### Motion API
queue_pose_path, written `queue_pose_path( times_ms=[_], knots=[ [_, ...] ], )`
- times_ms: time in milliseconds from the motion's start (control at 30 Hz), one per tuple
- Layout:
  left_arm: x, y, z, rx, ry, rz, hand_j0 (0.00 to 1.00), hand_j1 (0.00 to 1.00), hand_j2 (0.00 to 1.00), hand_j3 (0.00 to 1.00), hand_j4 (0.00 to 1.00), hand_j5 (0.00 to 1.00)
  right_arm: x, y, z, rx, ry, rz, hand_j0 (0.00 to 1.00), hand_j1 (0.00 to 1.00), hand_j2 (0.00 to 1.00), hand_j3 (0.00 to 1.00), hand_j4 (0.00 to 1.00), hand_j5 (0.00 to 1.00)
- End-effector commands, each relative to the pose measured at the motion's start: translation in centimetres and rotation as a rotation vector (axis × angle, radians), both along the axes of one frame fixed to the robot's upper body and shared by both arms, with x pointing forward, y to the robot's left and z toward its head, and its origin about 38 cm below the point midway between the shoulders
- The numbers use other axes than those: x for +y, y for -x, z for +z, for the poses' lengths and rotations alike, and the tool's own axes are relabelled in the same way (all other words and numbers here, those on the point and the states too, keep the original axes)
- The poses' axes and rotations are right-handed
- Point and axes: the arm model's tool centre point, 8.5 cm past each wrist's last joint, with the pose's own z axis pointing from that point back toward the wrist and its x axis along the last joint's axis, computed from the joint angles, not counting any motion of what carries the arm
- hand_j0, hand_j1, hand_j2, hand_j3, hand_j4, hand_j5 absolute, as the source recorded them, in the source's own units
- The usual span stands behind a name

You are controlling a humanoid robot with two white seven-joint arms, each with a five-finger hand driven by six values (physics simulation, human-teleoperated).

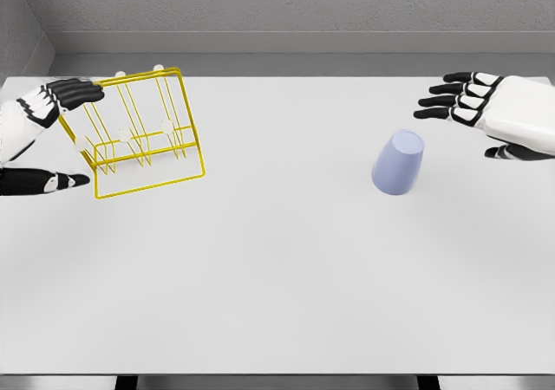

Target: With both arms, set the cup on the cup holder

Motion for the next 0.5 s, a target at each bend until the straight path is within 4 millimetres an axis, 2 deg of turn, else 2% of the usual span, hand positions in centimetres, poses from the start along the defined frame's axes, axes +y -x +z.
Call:
queue_pose_path(
  times_ms=[0, 167, 233, 300, 367, 433, 467],
  knots=[
    [-0.6, 0.1, -0.8, 0.019, 0.006, -0.012, 1.0, 1.0, 1.0, 1.0, 1.0, 1.0, 0.0, 0.0, 0.1, 0.001, -0.006, 0.0, 1.0, 1.0, 1.0, 1.0, 1.0, 1.0],
    [-0.5, 0.1, -0.6, 0.013, 0.006, -0.011, 1.0, 1.0, 1.0, 1.0, 1.0, 1.0, -0.1, 0.0, 0.1, -0.004, -0.008, -0.004, 1.0, 1.0, 1.0, 1.0, 1.0, 1.0],
    [-0.4, 0.0, -0.4, 0.004, 0.01, -0.007, 1.0, 1.0, 1.0, 1.0, 1.0, 1.0, 0.5, -0.5, 0.7, -0.04, 0.052, 0.008, 1.0, 1.0, 1.0, 1.0, 1.0, 1.0],
    [-0.5, 0.0, -0.4, 0.001, 0.028, -0.005, 1.0, 1.0, 1.0, 1.0, 1.0, 1.0, 2.6, -2.2, 0.7, -0.003, 0.258, 0.016, 1.0, 1.0, 1.0, 1.0, 1.0, 1.0],
    [-0.5, 0.0, -0.4, -0.004, 0.039, -0.002, 1.0, 1.0, 1.0, 1.0, 1.0, 1.0, 4.7, -3.7, 0.4, 0.024, 0.352, 0.028, 1.0, 1.0, 1.0, 1.0, 1.0, 1.0],
    [-0.5, -0.1, -0.2, -0.008, 0.04, -0.001, 1.0, 1.0, 1.0, 1.0, 1.0, 1.0, 6.2, -6.7, -2.3, 0.075, 0.365, 0.02, 0.99, 0.99, 0.99, 0.99, 0.99, 0.99],
    [-0.4, -0.1, -0.1, -0.011, 0.04, 0.001, 1.0, 1.0, 1.0, 1.0, 1.0, 1.0, 6.3, -7.9, -2.8, 0.096, 0.357, 0.005, 0.99, 0.99, 0.99, 0.99, 0.99, 0.99]
  ],
)
